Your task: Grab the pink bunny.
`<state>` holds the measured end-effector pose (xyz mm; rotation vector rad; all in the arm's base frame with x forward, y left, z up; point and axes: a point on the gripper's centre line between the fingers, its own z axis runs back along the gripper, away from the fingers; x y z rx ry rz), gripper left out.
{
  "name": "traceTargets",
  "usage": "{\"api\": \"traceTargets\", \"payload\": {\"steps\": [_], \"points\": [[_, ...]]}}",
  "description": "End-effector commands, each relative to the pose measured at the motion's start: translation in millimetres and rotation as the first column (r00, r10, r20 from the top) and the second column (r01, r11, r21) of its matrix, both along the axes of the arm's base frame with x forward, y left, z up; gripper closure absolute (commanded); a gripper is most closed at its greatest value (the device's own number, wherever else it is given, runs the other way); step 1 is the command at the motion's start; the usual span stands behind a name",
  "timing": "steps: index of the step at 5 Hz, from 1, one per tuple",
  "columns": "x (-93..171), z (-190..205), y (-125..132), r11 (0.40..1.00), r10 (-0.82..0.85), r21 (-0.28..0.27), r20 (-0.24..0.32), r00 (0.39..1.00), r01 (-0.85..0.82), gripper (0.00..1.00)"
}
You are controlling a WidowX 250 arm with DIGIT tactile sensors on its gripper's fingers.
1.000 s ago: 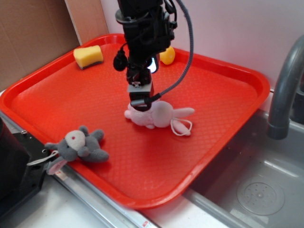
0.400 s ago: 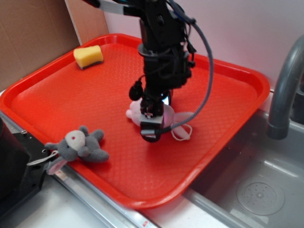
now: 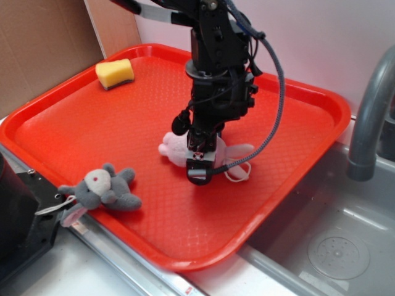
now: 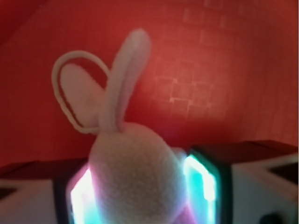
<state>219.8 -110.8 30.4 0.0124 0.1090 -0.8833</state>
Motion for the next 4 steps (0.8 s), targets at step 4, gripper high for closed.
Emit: {"api": "traceTargets", "payload": {"steps": [4], "points": [[-43, 169, 130, 0.501, 0.859, -0.013, 0.133, 0.495, -0.866, 1.0]]}}
